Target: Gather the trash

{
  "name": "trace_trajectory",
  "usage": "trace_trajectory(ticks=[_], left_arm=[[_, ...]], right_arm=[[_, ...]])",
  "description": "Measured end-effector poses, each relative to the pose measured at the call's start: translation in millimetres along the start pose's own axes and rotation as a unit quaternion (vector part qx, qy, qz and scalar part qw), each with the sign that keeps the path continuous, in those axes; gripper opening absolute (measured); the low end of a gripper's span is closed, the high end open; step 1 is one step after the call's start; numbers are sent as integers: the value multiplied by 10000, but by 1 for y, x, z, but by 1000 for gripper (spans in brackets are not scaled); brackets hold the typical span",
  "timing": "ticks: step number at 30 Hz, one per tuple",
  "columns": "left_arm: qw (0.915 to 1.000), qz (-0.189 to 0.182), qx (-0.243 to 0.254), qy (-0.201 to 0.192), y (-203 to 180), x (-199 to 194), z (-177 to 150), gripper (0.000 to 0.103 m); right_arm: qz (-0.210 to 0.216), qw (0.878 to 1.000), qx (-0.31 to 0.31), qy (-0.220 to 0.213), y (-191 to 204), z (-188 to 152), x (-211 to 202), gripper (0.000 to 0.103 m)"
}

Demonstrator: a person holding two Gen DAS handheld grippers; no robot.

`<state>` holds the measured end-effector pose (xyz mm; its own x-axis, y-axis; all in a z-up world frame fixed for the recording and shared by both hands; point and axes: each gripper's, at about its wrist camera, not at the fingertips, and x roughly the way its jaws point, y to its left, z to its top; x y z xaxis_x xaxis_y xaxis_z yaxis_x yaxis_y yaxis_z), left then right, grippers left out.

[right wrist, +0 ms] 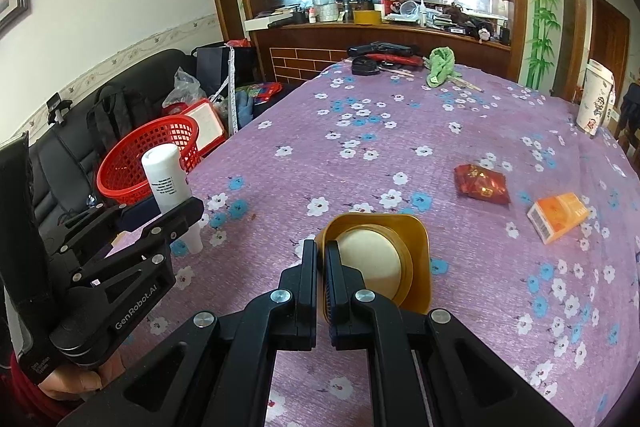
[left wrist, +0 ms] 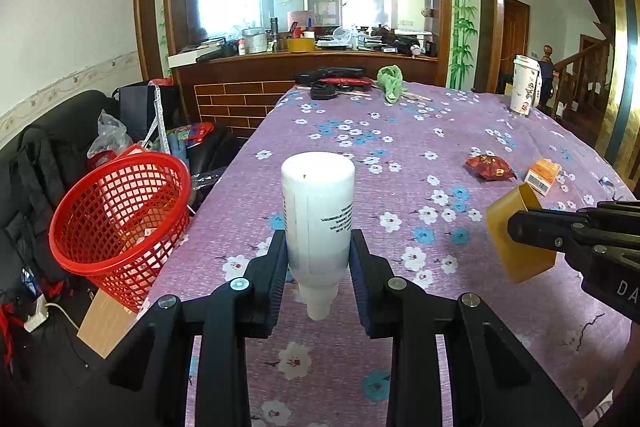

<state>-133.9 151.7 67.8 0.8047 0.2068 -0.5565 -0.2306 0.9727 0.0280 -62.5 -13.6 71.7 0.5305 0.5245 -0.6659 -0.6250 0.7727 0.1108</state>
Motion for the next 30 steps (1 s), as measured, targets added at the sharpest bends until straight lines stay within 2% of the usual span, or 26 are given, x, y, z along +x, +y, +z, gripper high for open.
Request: trace_trajectory(ticks=[14, 30], left_arm=[[9996, 132, -230, -60, 27, -1, 2, 29], [9953, 685, -678, -118, 91, 1, 12, 29]], right_arm=[[87, 9995, -294, 82, 28, 16, 17, 4], [591, 9967, -537, 156, 72, 56, 46, 4]])
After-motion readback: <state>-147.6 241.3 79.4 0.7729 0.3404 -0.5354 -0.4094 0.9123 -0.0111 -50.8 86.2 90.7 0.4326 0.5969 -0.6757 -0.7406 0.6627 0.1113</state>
